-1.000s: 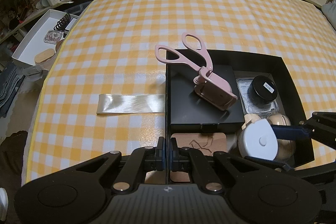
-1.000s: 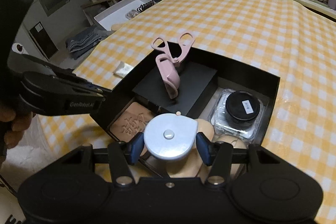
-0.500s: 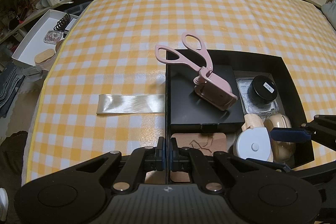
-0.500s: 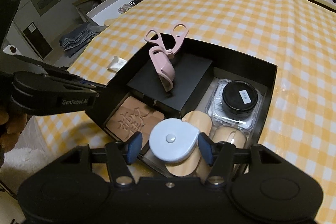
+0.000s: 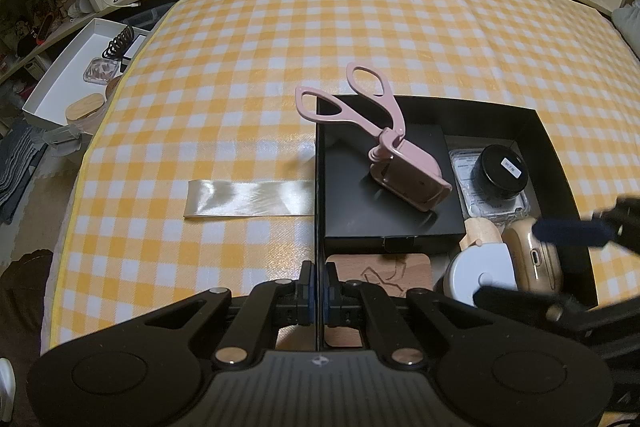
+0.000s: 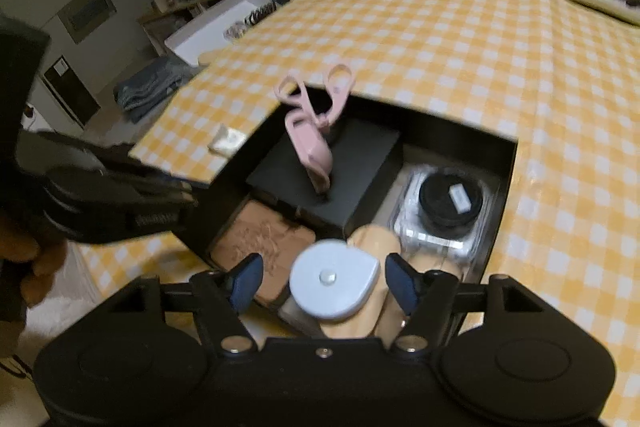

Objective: Organize rigid objects

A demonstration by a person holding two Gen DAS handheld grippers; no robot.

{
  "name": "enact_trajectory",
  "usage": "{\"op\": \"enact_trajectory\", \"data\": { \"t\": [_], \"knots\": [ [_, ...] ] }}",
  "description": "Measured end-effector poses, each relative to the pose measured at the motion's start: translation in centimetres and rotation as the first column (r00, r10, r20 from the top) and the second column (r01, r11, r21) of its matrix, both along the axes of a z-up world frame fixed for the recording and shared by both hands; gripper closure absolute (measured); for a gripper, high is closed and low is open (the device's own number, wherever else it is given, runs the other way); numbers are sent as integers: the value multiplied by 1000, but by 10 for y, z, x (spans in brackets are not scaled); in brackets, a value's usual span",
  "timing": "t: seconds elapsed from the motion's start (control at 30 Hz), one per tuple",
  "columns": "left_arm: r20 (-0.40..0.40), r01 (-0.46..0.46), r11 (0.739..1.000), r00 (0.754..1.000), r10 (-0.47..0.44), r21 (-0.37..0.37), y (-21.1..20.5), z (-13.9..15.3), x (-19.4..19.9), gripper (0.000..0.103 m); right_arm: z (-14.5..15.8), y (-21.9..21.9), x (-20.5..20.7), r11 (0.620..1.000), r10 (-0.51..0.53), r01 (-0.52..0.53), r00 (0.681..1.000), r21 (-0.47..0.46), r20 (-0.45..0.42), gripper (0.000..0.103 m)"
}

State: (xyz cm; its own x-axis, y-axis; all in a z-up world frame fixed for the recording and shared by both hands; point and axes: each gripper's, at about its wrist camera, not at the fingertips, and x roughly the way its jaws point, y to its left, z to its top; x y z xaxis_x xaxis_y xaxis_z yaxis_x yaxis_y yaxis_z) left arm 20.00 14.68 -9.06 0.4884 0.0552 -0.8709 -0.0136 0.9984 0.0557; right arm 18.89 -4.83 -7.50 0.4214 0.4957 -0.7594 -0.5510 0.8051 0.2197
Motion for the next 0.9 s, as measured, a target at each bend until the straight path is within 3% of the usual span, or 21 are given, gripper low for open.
{"op": "enact_trajectory", "data": {
  "t": [0.13, 0.27, 0.4, 0.5, 0.53, 0.57, 0.73, 0.9],
  "knots": [
    [0, -1, 1000, 1000, 1, -2, -1, 0, 0, 99, 9, 3, 9, 1000, -24, 23, 999, 21, 47, 35],
    [1, -1, 1000, 1000, 1, -9, 0, 0, 1, 99, 9, 10, 21, 999, -11, 6, 994, 48, 109, 46],
    [3, -4, 1000, 1000, 4, -20, 4, 0, 2, 99, 2, 23, 27, 998, 32, -42, 984, 54, 178, 50],
    [3, -7, 1000, 1000, 7, -25, 4, -2, 3, 99, -6, 32, 32, 998, 44, -54, 978, 43, 206, 60],
    [3, -7, 1000, 1000, 7, -25, 3, -2, 3, 99, -8, 33, 32, 997, 50, -59, 977, 42, 206, 73],
    [2, -8, 1000, 1000, 8, -25, 3, -3, 3, 99, -9, 35, 32, 997, 58, -66, 977, 33, 208, 83],
    [3, -7, 1000, 1000, 7, -24, 4, -3, 4, 99, -7, 33, 19, 987, 156, -141, 954, -75, 256, 85],
    [4, -7, 1000, 1000, 8, -24, 2, -3, 2, 99, -8, 13, 16, 977, 170, -131, 956, -171, 238, 89]
  ]
}}
